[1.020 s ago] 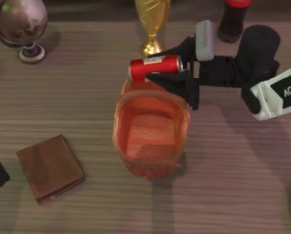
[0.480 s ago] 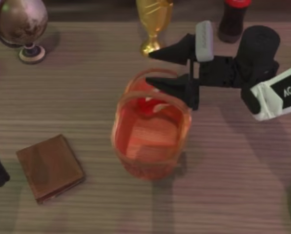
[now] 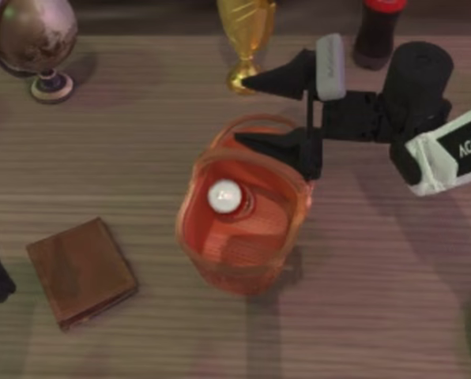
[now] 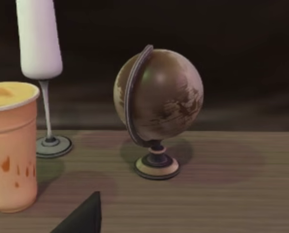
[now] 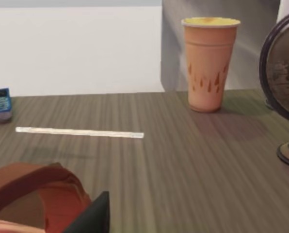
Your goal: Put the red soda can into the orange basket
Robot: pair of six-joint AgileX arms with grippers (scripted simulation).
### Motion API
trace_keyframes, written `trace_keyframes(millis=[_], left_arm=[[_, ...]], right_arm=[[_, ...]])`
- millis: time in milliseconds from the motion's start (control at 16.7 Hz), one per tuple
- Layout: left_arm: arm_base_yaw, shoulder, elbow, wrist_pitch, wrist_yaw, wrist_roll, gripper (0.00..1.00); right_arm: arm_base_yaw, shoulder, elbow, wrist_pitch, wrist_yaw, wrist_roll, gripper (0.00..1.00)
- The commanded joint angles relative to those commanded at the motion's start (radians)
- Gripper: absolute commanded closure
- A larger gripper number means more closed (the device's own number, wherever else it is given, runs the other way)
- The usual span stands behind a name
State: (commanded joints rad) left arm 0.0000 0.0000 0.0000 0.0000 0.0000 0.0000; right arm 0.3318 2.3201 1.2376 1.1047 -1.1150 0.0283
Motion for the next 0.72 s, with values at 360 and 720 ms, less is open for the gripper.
trace_keyframes(millis=[360, 720], left_arm=[[-0.030, 0.088, 0.090, -0.061, 0.005, 0.045, 0.00], [-0.141, 0.457, 0.467, -0.313, 0.010, 0.236, 0.00]], right_arm=[[-0.016, -0.070, -0.069, -0.050, 0.041, 0.005, 0.00], [-0.078, -0.390, -0.332, -0.246, 0.228, 0.011, 0.00]])
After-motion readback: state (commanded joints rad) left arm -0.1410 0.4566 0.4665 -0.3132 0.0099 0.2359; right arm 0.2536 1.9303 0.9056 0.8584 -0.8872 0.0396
